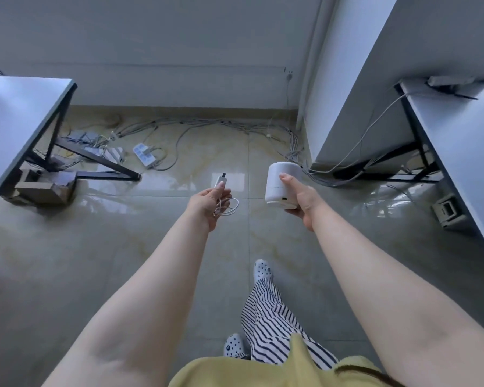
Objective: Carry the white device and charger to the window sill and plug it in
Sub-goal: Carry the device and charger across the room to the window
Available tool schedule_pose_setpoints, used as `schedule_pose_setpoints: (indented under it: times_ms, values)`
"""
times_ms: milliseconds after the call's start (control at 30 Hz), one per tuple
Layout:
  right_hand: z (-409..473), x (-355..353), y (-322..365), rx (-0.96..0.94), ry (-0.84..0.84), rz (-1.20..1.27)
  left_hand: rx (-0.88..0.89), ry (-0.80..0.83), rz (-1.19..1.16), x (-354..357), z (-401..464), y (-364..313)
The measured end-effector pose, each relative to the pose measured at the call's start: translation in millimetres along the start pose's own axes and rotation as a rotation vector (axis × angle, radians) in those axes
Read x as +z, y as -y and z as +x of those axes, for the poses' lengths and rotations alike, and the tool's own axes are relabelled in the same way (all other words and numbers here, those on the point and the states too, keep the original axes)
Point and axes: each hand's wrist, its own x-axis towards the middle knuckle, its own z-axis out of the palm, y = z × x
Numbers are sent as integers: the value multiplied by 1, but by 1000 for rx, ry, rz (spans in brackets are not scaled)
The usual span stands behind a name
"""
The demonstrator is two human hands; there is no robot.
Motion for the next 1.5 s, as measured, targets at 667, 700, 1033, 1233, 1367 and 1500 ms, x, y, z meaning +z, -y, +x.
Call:
schedule_pose_setpoints:
  times_ms: [667,700,1033,1233,1367,1500]
  values:
    - [256,73,200,-24,104,-98,56,-89,-81,104,233,-174]
    - [266,78,206,-23,107,-102,60,-94,-86,106,243,-182]
    - [384,140,279,-29,122,-107,40,-94,-81,123,369,-269]
    - [475,202,344,-11,103,-78,-3,-44,-88,132,475,-360]
    - [520,231,379,-13,74,-56,-17,-19,-20,140,531,-410]
    - [554,246,410,-12,66,-38,-16,-31,18,148,578,-444]
